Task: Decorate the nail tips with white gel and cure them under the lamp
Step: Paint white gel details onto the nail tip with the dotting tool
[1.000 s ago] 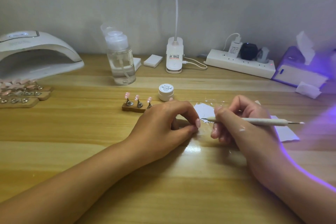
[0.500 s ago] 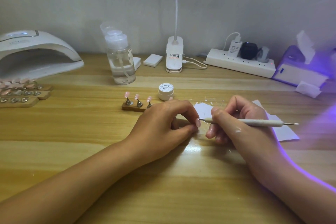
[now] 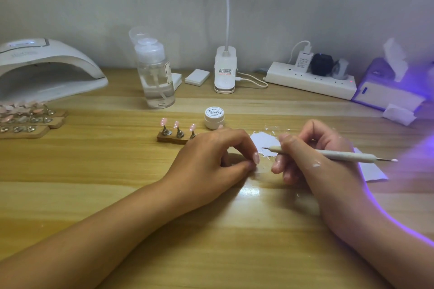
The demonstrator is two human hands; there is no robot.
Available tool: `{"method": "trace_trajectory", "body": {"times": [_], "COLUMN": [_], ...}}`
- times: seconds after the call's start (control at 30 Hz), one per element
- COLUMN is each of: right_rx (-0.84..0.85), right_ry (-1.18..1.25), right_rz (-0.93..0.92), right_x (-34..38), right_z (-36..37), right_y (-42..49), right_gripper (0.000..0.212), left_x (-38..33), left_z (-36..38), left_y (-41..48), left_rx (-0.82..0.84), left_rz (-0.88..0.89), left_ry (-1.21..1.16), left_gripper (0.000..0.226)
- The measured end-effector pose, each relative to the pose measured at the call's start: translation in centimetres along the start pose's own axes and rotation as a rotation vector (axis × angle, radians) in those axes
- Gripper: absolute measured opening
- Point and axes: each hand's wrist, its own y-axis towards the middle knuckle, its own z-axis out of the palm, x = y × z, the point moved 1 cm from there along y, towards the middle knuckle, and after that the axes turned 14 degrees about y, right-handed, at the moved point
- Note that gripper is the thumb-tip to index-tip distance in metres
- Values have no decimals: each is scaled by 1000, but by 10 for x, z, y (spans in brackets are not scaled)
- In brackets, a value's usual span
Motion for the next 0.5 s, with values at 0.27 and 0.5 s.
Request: {"method": "trace_trajectory", "body": {"times": [0.27,0.5], "right_rx": [-104,-29], "right_ry": [-360,-555], "right_rz": [-156,-32], "right_x": [3,-11], "right_z": [-20,-26], "right_y": [16,23], "right_gripper": [23,26], "left_x": [1,1], "left_z": [0,0], "left_y": [0,1], "left_rx": [-9,-1], "left_rz": [2,-9], "left_ry": [20,23], "left_gripper": [12,9]}}
